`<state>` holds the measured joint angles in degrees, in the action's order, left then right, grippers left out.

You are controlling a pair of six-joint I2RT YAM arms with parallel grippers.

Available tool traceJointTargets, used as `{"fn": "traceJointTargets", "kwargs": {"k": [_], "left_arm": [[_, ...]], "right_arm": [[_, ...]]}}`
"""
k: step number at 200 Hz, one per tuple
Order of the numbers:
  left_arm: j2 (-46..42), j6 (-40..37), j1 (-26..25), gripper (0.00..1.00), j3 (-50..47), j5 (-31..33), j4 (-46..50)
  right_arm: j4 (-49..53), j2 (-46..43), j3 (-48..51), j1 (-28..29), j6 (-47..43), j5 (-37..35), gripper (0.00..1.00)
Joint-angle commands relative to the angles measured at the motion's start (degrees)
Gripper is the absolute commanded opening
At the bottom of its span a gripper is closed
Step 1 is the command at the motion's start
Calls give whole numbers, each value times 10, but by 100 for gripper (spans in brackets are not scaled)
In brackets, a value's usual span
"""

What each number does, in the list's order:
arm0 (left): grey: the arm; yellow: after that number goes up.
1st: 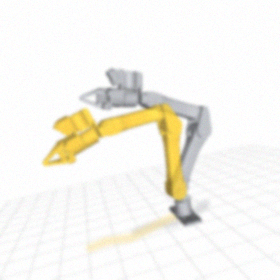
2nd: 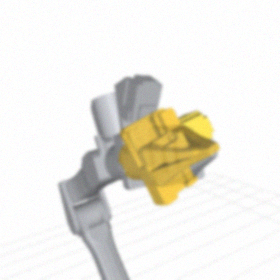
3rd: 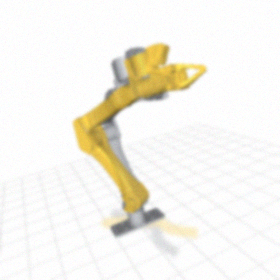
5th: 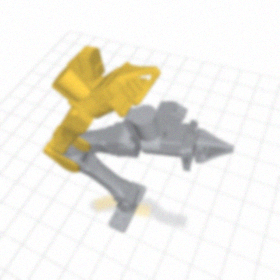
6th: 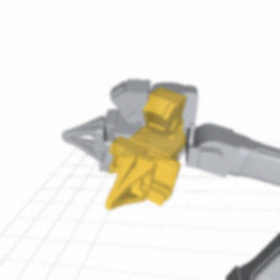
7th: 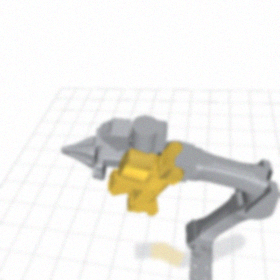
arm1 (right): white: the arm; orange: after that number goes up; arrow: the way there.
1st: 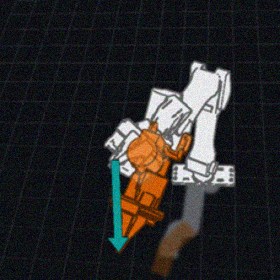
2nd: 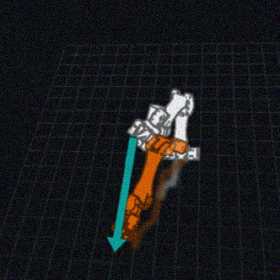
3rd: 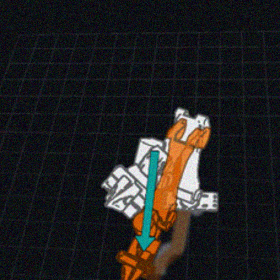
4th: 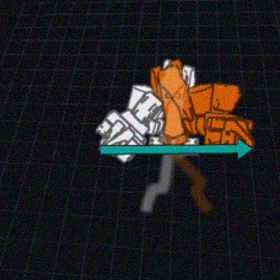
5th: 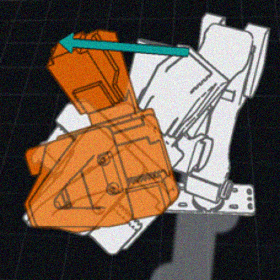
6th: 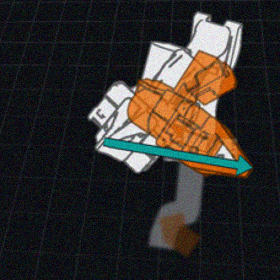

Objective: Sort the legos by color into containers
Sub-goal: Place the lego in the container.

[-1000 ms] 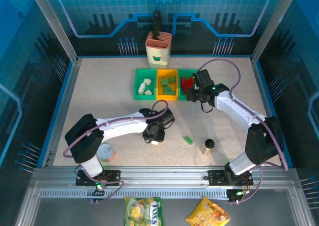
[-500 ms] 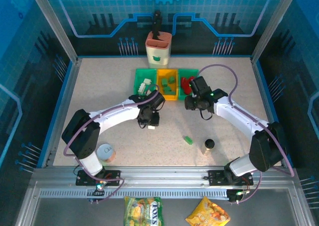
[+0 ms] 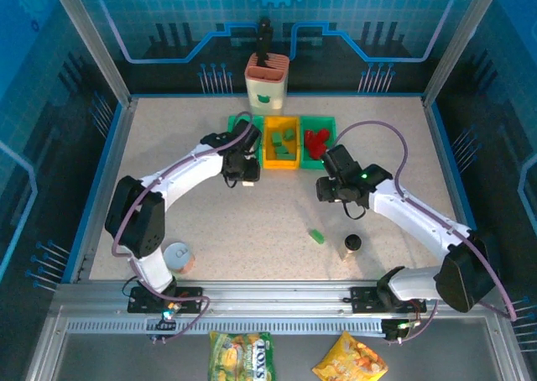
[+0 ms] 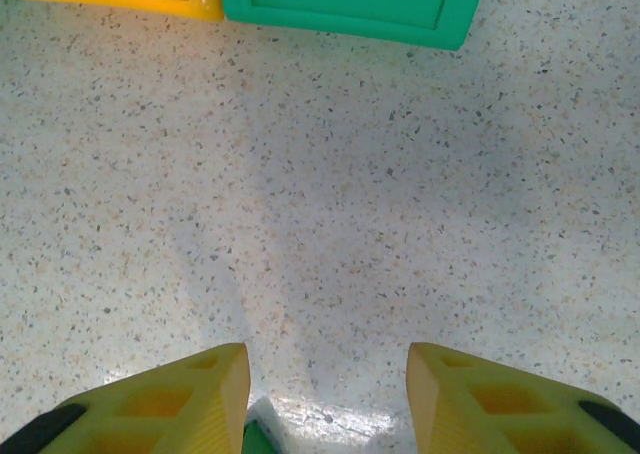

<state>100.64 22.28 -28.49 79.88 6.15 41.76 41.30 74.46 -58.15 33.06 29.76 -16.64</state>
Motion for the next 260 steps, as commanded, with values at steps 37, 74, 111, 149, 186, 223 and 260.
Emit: {"fn": "traceJointTargets", "kwargs": {"k": [37,74,111,149,186,223,260], "left_arm": [[57,-63,53,37,102,-11,28],[107,-77,75,37,175,-20,32],[160,-86,91,37,240,-35,34],[216,-92,104,37,296,-55,33],[259,-94,119,38,334,-92,28],[296,-89,134,39,362,-134,26],[311,-89,136,41,371,-156,21]], "right_arm": [[50,-33,0,26,23,-31,46],[65,-43,4,39,36,-41,46],[81,-52,5,50,45,-51,46],[94,-65,5,54,50,-59,45],[107,-75,2,56,54,-62,45],[121,-84,-5,59,56,-67,45],[128,-89,-6,60,59,-71,45]]}}
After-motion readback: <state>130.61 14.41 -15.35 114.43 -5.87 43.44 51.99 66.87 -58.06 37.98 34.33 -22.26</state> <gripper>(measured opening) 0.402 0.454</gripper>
